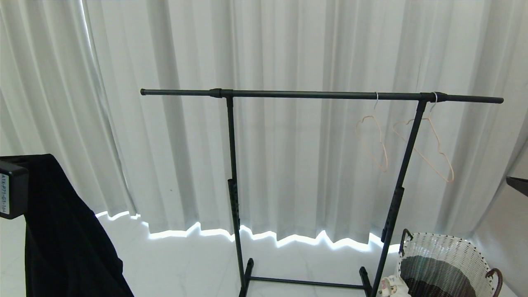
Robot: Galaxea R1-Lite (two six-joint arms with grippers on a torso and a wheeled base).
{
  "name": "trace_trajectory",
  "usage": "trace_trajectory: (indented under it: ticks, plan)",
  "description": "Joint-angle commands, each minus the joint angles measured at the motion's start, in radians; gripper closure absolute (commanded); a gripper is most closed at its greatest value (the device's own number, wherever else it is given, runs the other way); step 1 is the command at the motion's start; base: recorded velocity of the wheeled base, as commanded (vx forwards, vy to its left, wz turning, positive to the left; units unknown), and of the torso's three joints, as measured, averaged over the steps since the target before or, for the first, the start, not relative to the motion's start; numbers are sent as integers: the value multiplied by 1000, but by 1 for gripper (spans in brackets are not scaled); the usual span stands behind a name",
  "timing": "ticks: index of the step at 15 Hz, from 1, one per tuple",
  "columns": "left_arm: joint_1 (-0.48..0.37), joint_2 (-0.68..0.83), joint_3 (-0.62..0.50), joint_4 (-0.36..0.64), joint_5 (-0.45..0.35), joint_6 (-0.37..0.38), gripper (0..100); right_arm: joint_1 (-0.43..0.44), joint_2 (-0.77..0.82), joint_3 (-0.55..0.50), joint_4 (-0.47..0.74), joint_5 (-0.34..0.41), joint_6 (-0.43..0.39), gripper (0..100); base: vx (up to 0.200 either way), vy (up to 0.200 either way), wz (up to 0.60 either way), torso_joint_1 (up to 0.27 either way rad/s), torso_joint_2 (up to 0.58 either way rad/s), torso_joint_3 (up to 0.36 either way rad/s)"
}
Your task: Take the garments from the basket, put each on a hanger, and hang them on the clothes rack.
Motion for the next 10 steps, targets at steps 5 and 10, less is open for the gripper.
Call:
trace_trajectory:
  ticks: [5, 10]
  plan:
    - [3, 8, 5, -58, 0, -32, 100, 0, 2, 3, 3, 4, -2, 0, 0, 0, 0, 241, -524, -286]
    - [-8, -1, 43, -58, 0, 14, 100, 1, -18, 57, -1, 5, -6, 0, 0, 0, 0, 147, -325, -173]
